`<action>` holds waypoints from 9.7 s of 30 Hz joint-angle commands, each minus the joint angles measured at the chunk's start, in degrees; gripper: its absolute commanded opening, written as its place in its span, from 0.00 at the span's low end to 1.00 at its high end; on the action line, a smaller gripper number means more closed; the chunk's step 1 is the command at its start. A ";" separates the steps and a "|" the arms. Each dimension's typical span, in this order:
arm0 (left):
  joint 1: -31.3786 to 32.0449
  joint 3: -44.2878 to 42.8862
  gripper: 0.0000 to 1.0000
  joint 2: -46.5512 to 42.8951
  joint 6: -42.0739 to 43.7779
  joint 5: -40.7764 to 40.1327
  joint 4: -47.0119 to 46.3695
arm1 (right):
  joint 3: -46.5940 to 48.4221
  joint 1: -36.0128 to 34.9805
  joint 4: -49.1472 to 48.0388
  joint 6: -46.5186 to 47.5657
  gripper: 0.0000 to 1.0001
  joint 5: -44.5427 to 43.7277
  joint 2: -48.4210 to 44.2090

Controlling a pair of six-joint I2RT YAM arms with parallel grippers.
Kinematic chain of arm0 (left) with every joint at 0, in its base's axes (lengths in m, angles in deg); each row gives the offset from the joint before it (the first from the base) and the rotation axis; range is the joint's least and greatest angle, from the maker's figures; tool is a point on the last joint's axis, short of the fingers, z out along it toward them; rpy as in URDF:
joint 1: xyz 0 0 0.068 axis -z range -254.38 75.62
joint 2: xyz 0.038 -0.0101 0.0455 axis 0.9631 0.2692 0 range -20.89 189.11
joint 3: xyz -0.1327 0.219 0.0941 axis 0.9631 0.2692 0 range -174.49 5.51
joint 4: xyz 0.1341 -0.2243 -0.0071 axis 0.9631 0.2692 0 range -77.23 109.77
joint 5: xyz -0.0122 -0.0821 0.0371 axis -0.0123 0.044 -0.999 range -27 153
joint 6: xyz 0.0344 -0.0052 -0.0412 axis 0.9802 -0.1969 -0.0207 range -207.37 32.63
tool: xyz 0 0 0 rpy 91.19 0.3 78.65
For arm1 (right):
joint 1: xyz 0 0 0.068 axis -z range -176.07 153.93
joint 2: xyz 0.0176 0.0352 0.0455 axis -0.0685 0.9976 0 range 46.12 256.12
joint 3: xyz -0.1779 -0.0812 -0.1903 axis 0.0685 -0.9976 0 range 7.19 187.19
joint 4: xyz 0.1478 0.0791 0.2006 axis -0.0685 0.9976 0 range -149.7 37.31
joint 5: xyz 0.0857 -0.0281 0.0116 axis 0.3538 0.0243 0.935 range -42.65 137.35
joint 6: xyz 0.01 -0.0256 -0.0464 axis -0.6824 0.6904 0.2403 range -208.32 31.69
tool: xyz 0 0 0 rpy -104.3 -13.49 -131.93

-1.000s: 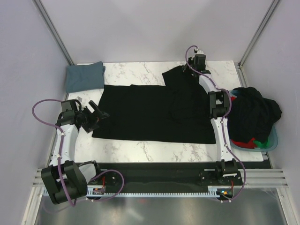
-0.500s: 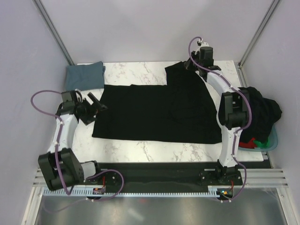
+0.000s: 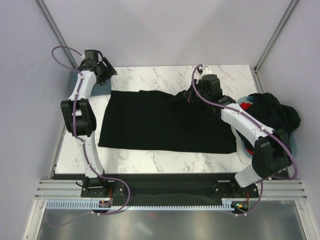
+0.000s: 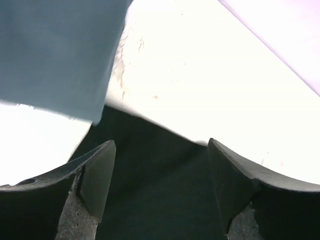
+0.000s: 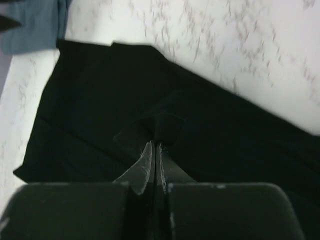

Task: Fold and stack the t-shirts
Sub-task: Fold the tshirt

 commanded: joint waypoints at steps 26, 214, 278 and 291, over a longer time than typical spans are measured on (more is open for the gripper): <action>8.49 -18.08 0.82 20.24 5.86 -24.00 13.55 | -17.55 -3.38 5.30 -3.61 0.00 -6.20 -15.84; 60.34 87.20 0.51 -55.78 -28.86 0.52 -17.30 | -44.63 -41.00 18.23 -42.37 0.38 -14.72 -27.27; 30.38 24.55 0.02 -20.10 3.93 -2.12 9.33 | 15.57 -6.19 34.05 -3.27 0.00 -11.74 10.16; 25.38 13.22 0.16 -4.74 6.47 2.01 12.13 | 27.77 -1.36 33.78 -1.15 0.04 -6.03 23.94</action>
